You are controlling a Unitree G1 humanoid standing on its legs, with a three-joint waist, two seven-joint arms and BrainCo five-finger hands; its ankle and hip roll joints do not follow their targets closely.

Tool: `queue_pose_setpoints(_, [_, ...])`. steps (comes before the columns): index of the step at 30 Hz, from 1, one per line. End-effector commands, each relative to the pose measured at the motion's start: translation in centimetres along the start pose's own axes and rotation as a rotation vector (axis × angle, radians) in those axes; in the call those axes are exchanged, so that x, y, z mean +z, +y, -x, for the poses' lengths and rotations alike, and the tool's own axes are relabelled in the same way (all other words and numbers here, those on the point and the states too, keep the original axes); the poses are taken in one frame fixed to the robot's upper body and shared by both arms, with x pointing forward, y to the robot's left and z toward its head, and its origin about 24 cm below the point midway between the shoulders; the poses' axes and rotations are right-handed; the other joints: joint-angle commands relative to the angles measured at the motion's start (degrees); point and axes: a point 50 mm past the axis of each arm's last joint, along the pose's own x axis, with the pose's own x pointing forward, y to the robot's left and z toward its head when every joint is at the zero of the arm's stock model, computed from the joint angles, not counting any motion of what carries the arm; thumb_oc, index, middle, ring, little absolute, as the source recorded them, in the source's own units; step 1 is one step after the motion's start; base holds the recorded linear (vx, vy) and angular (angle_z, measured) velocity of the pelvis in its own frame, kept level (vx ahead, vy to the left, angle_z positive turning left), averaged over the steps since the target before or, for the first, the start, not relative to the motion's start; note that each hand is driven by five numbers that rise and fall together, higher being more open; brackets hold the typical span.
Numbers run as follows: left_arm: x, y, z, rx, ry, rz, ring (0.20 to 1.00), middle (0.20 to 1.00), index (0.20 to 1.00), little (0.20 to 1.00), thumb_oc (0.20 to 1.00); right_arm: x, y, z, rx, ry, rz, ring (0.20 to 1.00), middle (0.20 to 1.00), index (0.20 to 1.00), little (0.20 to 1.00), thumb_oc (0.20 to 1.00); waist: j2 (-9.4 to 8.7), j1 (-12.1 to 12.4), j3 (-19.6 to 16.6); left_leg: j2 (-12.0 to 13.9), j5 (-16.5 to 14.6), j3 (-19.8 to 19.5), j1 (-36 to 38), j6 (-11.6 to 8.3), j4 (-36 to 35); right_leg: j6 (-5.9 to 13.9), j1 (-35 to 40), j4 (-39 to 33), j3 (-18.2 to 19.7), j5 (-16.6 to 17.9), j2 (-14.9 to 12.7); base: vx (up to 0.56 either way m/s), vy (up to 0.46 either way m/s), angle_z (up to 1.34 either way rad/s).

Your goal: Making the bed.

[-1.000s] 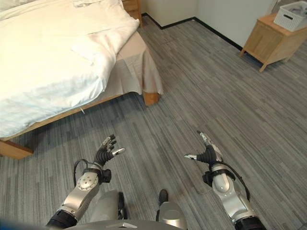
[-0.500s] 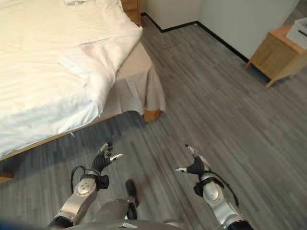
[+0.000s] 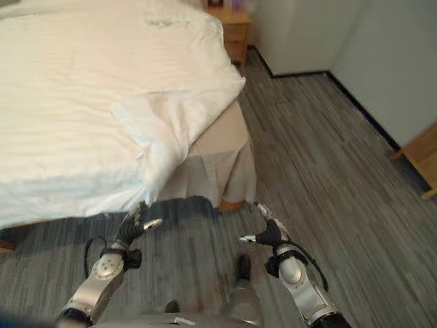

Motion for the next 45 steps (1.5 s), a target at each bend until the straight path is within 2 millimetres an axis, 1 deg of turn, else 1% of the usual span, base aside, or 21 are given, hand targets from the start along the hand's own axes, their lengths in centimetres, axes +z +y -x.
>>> queue_pose_setpoints(1, [4.0,-0.2,-1.0,-0.006,-0.179,0.031,1.000,1.000,1.000,1.000,1.000,2.7,-1.8,-0.6,-0.065,-0.134,0.005,1.000,1.000,1.000,1.000,1.000,1.23,-1.87,2.87,2.91,3.64,3.81,-1.78,-2.33,0.68,3.29,-1.54,-1.07,0.61,-2.67,-4.12,0.31,-0.317,0.18])
queue_pose_setpoints(6, [3.5,0.5,-0.8,0.033,-0.167,0.046,1.000,1.000,1.000,1.000,1.000,2.9,-1.3,-0.7,-0.025,-0.148,0.023,1.000,1.000,1.000,1.000,1.000,1.39,-2.07,2.34,5.19,2.48,1.44,1.12,-4.48,0.68,3.54,-0.45,-0.98,0.81,-1.48,-4.70,0.26,-0.347,0.28])
queue_pose_setpoints(8, [3.1,0.4,-0.7,0.057,-0.153,0.087,1.000,1.000,1.000,1.000,1.000,3.3,-1.2,-0.9,0.005,-0.175,0.040,1.000,1.000,1.000,1.000,1.000,3.72,-1.53,1.07,8.23,6.76,0.36,1.13,-5.69,1.45,2.60,1.74,-1.59,-0.07,-2.52,-3.24,0.23,-0.378,0.31])
queue_pose_setpoints(11, [3.5,0.0,-0.6,0.066,-0.166,0.170,1.000,1.000,1.000,1.000,1.000,3.6,-2.2,-1.1,-0.006,-0.203,0.069,1.000,1.000,1.000,1.000,1.000,5.56,-0.70,2.52,10.95,14.03,-1.47,-5.13,-6.89,14.37,-0.04,6.91,-1.59,-2.93,-5.87,-1.73,0.12,-0.338,0.35])
queue_pose_setpoints(13, [3.9,0.0,-0.7,0.066,-0.181,0.181,1.000,1.000,1.000,1.000,1.000,3.2,-2.4,-0.9,-0.004,-0.185,0.085,1.000,1.000,1.000,1.000,1.000,4.66,-0.77,3.37,12.79,16.58,2.08,-8.81,-5.89,22.54,-1.80,9.10,-1.59,-4.61,-7.71,-1.92,0.14,-0.387,0.25])
queue_pose_setpoints(15, [4.3,0.3,-0.6,0.084,-0.200,0.194,1.000,1.000,1.000,1.000,1.000,2.5,-2.7,-0.5,-0.009,-0.155,0.093,1.000,1.000,1.000,1.000,1.000,4.37,-1.08,3.98,14.04,16.66,7.47,-9.69,-5.42,26.24,-3.20,11.18,-1.59,-5.69,-9.10,-1.12,0.20,-0.342,0.44])
queue_pose_setpoints(18, [4.5,0.5,-0.3,0.088,-0.217,0.215,1.000,1.000,1.000,1.000,1.000,2.3,-3.0,-0.5,-0.011,-0.145,0.110,1.000,1.000,1.000,1.000,1.000,4.53,-0.35,4.74,10.99,12.88,8.81,-12.72,-4.35,27.56,-3.67,13.23,-1.59,-5.28,-10.59,-0.44,0.20,-0.184,0.27])
queue_pose_setpoints(19, [4.5,0.4,-0.1,0.085,-0.219,0.231,1.000,1.000,1.000,1.000,1.000,2.3,-3.4,-0.7,-0.020,-0.143,0.123,1.000,1.000,1.000,1.000,1.000,4.46,0.71,4.49,6.56,10.00,9.23,-15.68,-2.89,24.54,-3.69,14.26,-1.59,-5.13,-11.34,-0.12,0.12,-0.062,-0.14])
queue_pose_setpoints(20, [4.5,0.4,-0.1,0.085,-0.219,0.231,1.000,1.000,1.000,1.000,1.000,2.3,-3.3,-0.7,-0.020,-0.143,0.123,1.000,1.000,1.000,1.000,1.000,4.39,0.73,4.36,6.46,10.08,9.29,-15.74,-2.85,24.41,-3.66,14.14,-1.59,-5.11,-11.33,-0.22,0.26,-0.137,-0.26])
queue_pose_setpoints(21, [4.2,0.2,0.2,0.071,-0.214,0.227,1.000,1.000,1.000,1.000,1.000,2.0,-3.5,-0.6,-0.029,-0.127,0.131,1.000,1.000,1.000,1.000,1.000,4.60,1.39,4.28,3.58,8.34,11.86,-16.26,-1.90,19.75,-3.25,15.89,-1.59,-6.23,-12.40,0.62,0.19,-0.089,-0.27])
queue_pose_setpoints(24, [4.2,0.3,0.5,0.065,-0.215,0.233,1.000,1.000,1.000,1.000,1.000,1.9,-3.6,-0.8,-0.040,-0.122,0.138,1.000,1.000,1.000,1.000,1.000,5.05,2.74,3.97,0.74,10.19,13.18,-17.83,-1.54,14.87,-3.46,17.74,-1.59,-6.19,-13.62,2.45,0.21,-0.059,0.00])
queue_pose_setpoints(26, [4.2,0.2,0.6,0.062,-0.218,0.240,1.000,1.000,1.000,1.000,1.000,1.9,-3.5,-1.0,-0.042,-0.120,0.143,1.000,1.000,1.000,1.000,1.000,4.95,3.45,4.17,0.42,10.93,12.24,-18.77,-1.75,14.57,-3.82,18.68,-1.59,-5.85,-14.05,2.86,0.17,0.010,-0.09])
queue_pose_setpoints(27, [4.0,0.0,0.8,0.051,-0.210,0.249,1.000,1.000,1.000,1.000,1.000,2.1,-3.4,-1.0,-0.040,-0.130,0.142,1.000,1.000,1.000,1.000,1.000,5.23,3.86,3.40,-0.59,10.91,10.43,-15.16,-0.95,8.58,-3.65,20.38,-1.59,-5.72,-14.40,3.80,0.42,-0.002,-0.29])
queue_pose_setpoints(30, [4.8,0.5,0.7,0.059,-0.237,0.206,1.000,1.000,1.000,1.000,1.000,1.8,-2.4,-0.5,-0.029,-0.116,0.114,1.000,1.000,1.000,1.000,1.000,3.50,3.68,1.75,-0.77,11.45,10.14,-11.16,-0.11,3.82,-3.24,21.59,0.77,-6.59,-14.43,3.93,0.25,-0.012,-0.08])
queue_pose_setpoints(33, [6.9,2.3,0.1,0.138,-0.317,0.098,1.000,1.000,1.000,1.000,1.000,1.5,-1.5,0.0,-0.020,-0.097,0.070,1.000,1.000,1.000,1.000,1.000,1.97,3.16,1.95,-0.45,9.66,10.32,-7.09,0.89,1.11,-1.34,17.32,12.64,-7.31,-15.21,2.71,0.15,0.002,0.09])
queue_pose_setpoints(35, [9.2,3.8,-0.4,0.234,-0.397,0.063,1.000,1.000,1.000,1.000,1.000,1.1,-1.2,0.1,-0.013,-0.077,0.073,1.000,1.000,1.000,1.000,1.000,1.82,1.98,3.49,-0.27,9.06,10.02,-5.99,1.64,0.68,2.18,9.61,24.81,-5.84,-10.93,1.39,0.00,0.037,0.11])
queue_pose_setpoints(37, [11.9,6.1,-0.5,0.363,-0.502,0.043,1.000,1.000,1.000,1.000,1.000,0.6,-1.4,0.5,-0.037,-0.052,0.050,1.000,1.000,1.000,1.000,1.000,2.51,0.71,4.50,0.88,8.56,9.34,-6.03,1.68,0.68,3.27,2.64,33.14,-3.07,-9.42,1.26,0.02,-0.009,0.21])
queue_pose_setpoints(41, [16.2,11.2,1.1,0.625,-0.689,0.018,1.000,1.000,1.000,1.000,1.000,-0.3,-1.9,1.2,-0.066,-0.014,0.011,1.000,1.000,1.000,1.000,1.000,2.78,0.26,4.38,2.33,8.38,8.63,-6.59,-0.09,0.68,0.55,2.53,22.61,-3.29,-12.55,-3.08,0.09,-0.136,0.33])
queue_pose_setpoints(42, [16.2,11.2,1.1,0.625,-0.689,0.018,1.000,1.000,1.000,1.000,1.000,-0.3,-1.9,1.2,-0.066,-0.015,0.011,1.000,1.000,1.000,1.000,1.000,2.84,0.20,4.36,2.41,8.42,8.57,-6.64,-0.11,0.68,0.52,2.61,22.41,-3.39,-12.42,-2.99,0.15,-0.218,0.20])
queue_pose_setpoints(44, [18.1,14.4,2.5,0.842,-0.763,-0.060,1.000,1.000,1.000,1.000,1.000,-1.9,-2.0,2.5,-0.062,0.048,-0.008,1.000,1.000,1.000,1.000,1.000,1.63,-1.75,3.07,1.54,6.37,6.81,-5.53,-1.30,0.68,0.69,4.81,6.64,1.70,-10.61,-3.21,0.21,-0.205,0.15])
queue_pose_setpoints(45, [18.2,14.4,2.5,0.843,-0.764,-0.062,1.000,1.000,1.000,1.000,1.000,-1.9,-2.0,2.5,-0.062,0.047,-0.009,1.000,1.000,1.000,1.000,1.000,1.54,-1.79,3.07,1.50,6.66,6.78,-5.70,-1.27,0.68,0.64,4.98,5.98,1.61,-10.01,-3.20,0.17,-0.130,0.30])
